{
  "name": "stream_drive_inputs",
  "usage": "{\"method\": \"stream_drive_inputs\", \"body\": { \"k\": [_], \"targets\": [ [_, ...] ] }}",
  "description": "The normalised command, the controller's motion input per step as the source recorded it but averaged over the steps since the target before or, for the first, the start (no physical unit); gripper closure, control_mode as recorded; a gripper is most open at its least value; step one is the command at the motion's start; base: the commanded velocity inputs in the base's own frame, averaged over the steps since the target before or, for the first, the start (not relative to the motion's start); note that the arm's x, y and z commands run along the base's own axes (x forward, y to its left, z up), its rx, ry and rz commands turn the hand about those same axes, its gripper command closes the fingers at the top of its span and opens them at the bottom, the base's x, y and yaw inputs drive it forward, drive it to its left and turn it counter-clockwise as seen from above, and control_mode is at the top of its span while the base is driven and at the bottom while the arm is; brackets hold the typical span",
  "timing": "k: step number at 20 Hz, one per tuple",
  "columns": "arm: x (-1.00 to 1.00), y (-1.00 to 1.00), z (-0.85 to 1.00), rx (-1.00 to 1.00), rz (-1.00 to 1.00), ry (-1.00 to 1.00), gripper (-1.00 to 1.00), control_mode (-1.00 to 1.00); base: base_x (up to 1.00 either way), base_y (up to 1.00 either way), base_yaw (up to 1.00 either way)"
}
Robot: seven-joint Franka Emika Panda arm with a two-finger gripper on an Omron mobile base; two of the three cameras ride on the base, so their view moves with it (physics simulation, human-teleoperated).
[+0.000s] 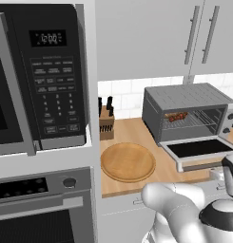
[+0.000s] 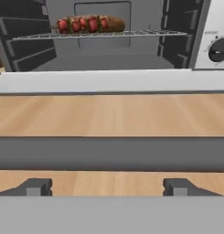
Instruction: Pick up the kebab skewer and baguette bread, and place them inside the toaster oven. Close the toaster oven door and start by setting the timer.
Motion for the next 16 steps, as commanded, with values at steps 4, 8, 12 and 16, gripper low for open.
{"method": "stream_drive_inputs", "body": {
  "k": [4, 8, 12, 16],
  "targets": [
    [0.29, 0.00, 0.49, 0.00, 0.00, -0.08, -1.00, -1.00, 0.00, 0.00, 0.00],
    [0.28, 0.00, 0.53, 0.00, 0.00, -0.10, -1.00, -1.00, 0.00, 0.00, 0.00],
    [0.37, 0.00, 0.56, 0.00, 0.00, -0.09, -1.00, -1.00, 0.00, 0.00, 0.00],
    [0.38, 0.00, 0.54, 0.01, 0.00, -0.08, -1.00, -1.00, 0.00, 0.00, 0.00]
  ]
}}
